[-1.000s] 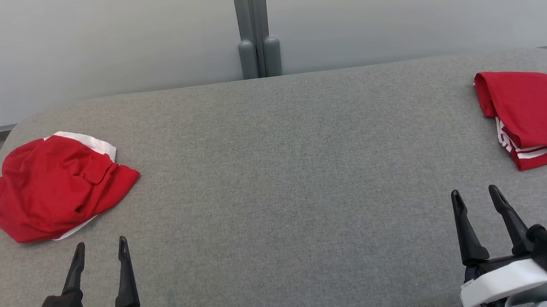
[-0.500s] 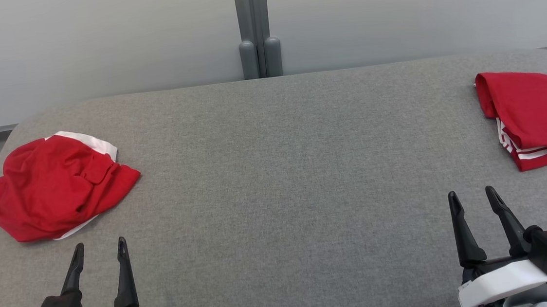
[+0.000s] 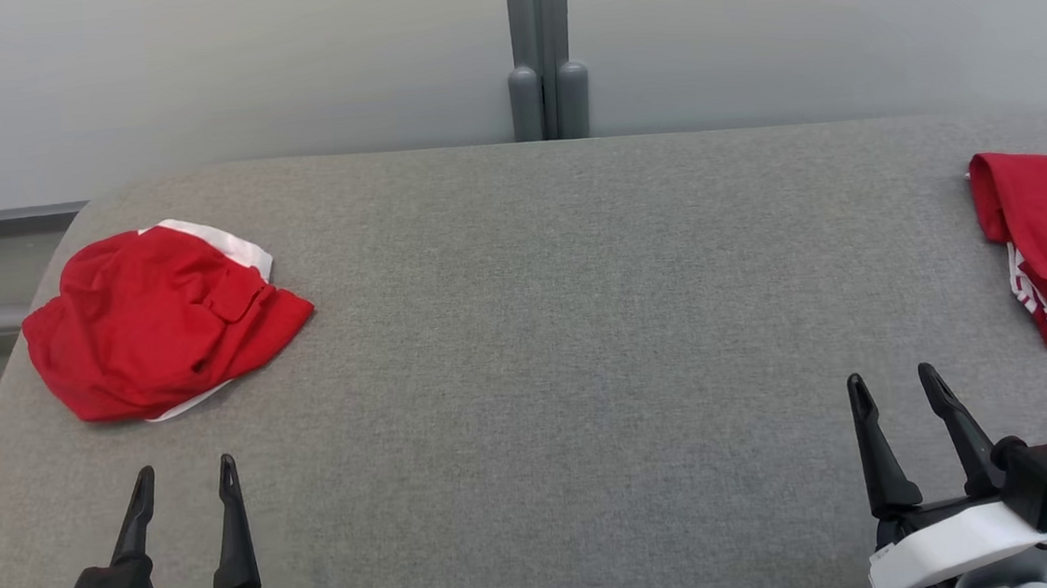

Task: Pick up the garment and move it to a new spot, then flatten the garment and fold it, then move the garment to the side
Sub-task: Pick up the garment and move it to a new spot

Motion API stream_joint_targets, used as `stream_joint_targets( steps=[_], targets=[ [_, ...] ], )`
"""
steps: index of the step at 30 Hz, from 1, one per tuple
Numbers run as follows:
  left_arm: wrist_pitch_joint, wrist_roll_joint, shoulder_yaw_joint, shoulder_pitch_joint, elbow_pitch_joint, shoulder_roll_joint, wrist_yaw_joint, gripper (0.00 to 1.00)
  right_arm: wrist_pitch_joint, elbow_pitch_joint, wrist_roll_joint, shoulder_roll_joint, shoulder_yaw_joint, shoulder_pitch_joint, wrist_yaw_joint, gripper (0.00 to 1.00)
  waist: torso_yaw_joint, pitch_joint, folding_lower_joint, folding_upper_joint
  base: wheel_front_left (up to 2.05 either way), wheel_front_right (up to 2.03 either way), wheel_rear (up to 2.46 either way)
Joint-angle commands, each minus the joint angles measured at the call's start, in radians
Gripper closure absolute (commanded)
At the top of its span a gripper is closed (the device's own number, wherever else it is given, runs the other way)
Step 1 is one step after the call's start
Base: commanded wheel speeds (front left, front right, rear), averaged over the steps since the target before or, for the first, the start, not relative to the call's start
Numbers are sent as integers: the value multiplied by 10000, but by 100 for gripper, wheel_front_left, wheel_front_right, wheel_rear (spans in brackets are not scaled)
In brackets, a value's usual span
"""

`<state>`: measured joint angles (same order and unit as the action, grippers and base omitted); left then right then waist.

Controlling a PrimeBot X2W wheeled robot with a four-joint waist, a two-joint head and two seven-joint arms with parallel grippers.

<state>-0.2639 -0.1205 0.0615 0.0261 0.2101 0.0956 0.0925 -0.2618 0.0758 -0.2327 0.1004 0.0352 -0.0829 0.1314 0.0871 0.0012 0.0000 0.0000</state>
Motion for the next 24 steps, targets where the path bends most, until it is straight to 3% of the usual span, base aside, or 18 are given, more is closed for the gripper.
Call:
stream_joint_targets(
  steps=[1,24],
  targets=[
    [-2,48,1,-44,15,92,-40,0,-27,42,-19,-1,6,-27,-16,0,417,117,0,0,0,0,0],
    [-2,-211,379,27,8,325,-324,0,-35,411,-66,-39,261,352,-16,0,3037,325,0,0,0,0,0]
  ],
)
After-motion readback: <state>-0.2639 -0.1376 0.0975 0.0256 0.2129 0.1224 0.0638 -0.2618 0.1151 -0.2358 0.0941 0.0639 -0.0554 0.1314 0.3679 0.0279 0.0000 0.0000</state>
